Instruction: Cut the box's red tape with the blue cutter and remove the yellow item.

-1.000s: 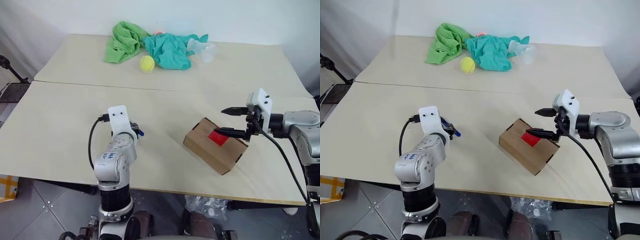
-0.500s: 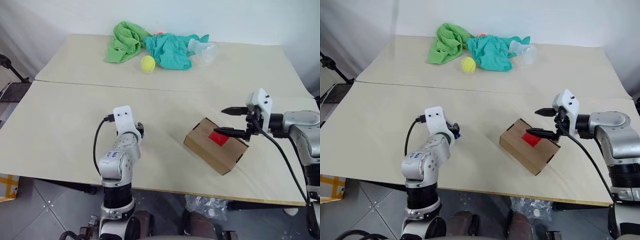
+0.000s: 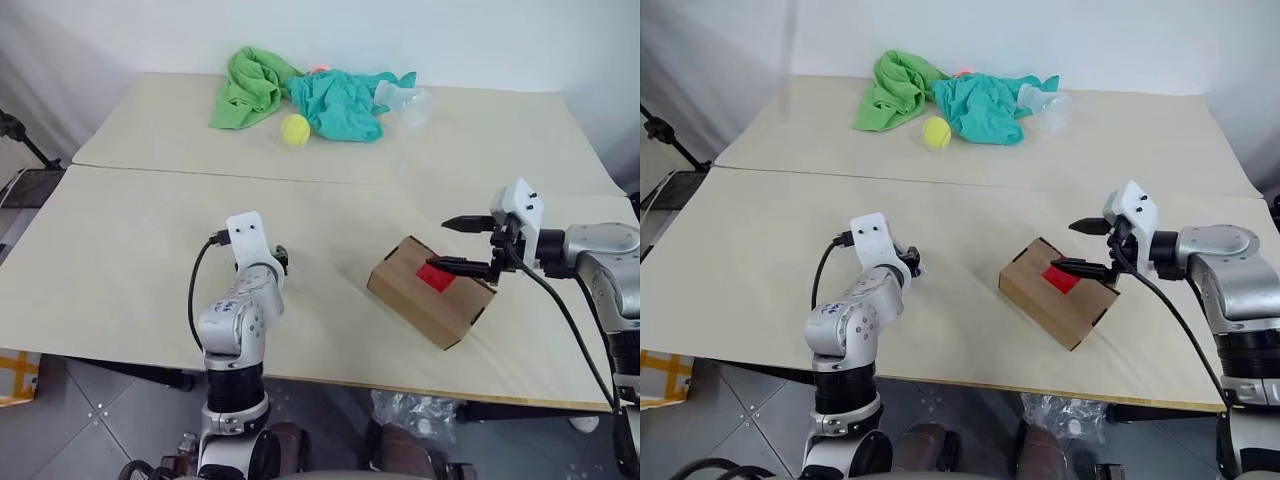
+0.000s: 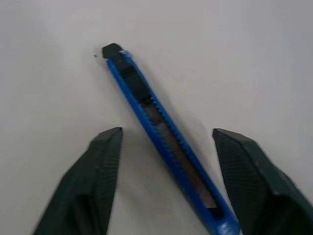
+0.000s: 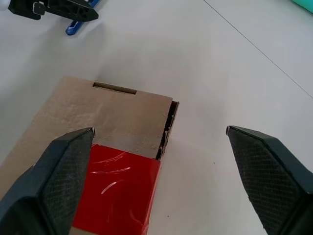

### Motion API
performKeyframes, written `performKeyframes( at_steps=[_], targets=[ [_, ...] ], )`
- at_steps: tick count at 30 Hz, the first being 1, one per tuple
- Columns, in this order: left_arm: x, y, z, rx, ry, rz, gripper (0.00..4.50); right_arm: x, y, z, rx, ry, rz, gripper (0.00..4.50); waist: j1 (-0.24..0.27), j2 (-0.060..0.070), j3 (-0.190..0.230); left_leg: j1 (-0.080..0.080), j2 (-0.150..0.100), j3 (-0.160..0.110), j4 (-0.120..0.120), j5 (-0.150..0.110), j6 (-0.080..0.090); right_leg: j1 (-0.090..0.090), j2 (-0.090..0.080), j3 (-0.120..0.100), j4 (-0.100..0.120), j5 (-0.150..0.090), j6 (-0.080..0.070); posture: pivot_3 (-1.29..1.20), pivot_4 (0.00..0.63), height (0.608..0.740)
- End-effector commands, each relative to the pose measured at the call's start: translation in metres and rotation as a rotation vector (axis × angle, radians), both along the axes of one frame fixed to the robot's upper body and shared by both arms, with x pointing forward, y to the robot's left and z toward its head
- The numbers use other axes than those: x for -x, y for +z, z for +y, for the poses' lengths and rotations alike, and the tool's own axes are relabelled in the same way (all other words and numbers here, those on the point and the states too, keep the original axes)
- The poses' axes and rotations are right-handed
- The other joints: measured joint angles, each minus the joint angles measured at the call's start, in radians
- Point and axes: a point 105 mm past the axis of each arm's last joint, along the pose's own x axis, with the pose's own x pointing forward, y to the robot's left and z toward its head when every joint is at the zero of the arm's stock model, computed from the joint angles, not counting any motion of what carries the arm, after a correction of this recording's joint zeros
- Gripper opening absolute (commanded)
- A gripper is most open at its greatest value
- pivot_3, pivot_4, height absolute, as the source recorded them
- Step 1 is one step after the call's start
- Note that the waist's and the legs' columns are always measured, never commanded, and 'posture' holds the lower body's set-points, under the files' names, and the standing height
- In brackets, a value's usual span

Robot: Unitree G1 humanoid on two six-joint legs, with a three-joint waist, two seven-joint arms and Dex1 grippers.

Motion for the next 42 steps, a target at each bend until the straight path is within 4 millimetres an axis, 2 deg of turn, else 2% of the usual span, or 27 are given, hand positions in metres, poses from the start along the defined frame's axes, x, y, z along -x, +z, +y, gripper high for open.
performKeyframes(
  at_steps=[1, 5, 10, 15, 27, 32, 34, 36, 42],
  targets=[
    [0.006, 0.003, -0.067, 0.166, -0.147, 0.127, 1.81, 0.002, 0.011, -0.002, -0.009, -0.004, -0.04, 4.5, -0.001, 0.001, 0.0, 0.001, 0.0, 0.001, -0.001, 0.0, 0.0, 0.0, 0.0, 0.001, 0.0, 0.0, 0.0, 0.0, 0.15, 0.74],
    [0.012, -0.004, -0.061, 0.166, -0.122, 0.178, 1.81, 0.001, 0.01, -0.001, -0.01, -0.004, -0.039, 4.5, -0.006, 0.004, -0.003, 0.004, 0.0, 0.004, -0.001, -0.001, -0.001, 0.001, 0.0, 0.004, 0.001, 0.0, 0.0, 0.0, 0.15, 0.74],
    [0.025, -0.016, -0.043, 0.16, -0.048, 0.253, 1.81, 0.0, 0.01, 0.0, -0.011, -0.002, -0.038, 4.5, -0.024, 0.005, -0.003, 0.007, 0.001, 0.008, -0.002, -0.004, -0.006, 0.001, 0.001, 0.012, 0.002, 0.0, 0.0, 0.0, 0.15, 0.74],
    [0.034, -0.018, -0.031, 0.157, -0.01, 0.289, 1.81, 0.0, 0.009, -0.001, -0.009, -0.001, -0.035, 4.5, -0.039, 0.005, -0.003, 0.008, 0.003, 0.011, -0.002, -0.004, -0.007, 0.0, 0.004, 0.016, 0.002, 0.0, 0.0, 0.0, 0.15, 0.74],
    [0.042, -0.023, -0.029, 0.17, -0.011, 0.324, 1.81, -0.001, 0.009, 0.001, -0.009, 0.002, -0.037, 4.5, -0.053, 0.005, -0.003, 0.009, 0.006, 0.014, -0.002, -0.006, -0.01, -0.001, 0.006, 0.018, 0.002, 0.0, 0.0, 0.0, 0.15, 0.74],
    [0.043, -0.023, -0.028, 0.168, -0.011, 0.325, 0.69, 0.0, 0.01, 0.001, -0.012, 0.002, -0.038, 4.5, -0.053, 0.004, -0.003, 0.01, 0.006, 0.014, -0.002, -0.007, -0.012, -0.001, 0.007, 0.019, 0.001, 0.0, -0.001, 0.0, 0.15, 0.74],
    [0.042, -0.023, -0.024, 0.15, 0.004, 0.321, 0.69, 0.001, 0.01, 0.001, -0.01, 0.0, -0.037, 4.5, -0.053, 0.004, -0.003, 0.011, 0.006, 0.015, -0.002, -0.007, -0.012, -0.001, 0.007, 0.019, 0.001, 0.0, -0.001, 0.0, 0.15, 0.74],
    [0.042, -0.023, -0.022, 0.145, 0.004, 0.32, 0.46, 0.001, 0.01, 0.0, -0.009, -0.001, -0.037, 4.5, -0.053, 0.004, -0.003, 0.012, 0.007, 0.016, -0.002, -0.007, -0.013, -0.001, 0.007, 0.019, 0.001, -0.001, -0.001, 0.0, 0.15, 0.74],
    [0.041, -0.02, -0.017, 0.1, -0.008, 0.313, 0.46, 0.002, 0.011, 0.0, -0.004, -0.004, -0.04, 4.5, -0.052, 0.004, -0.002, 0.014, 0.009, 0.02, -0.004, -0.008, -0.015, -0.001, 0.009, 0.022, 0.0, -0.001, -0.001, 0.0, 0.15, 0.74]
  ],
)
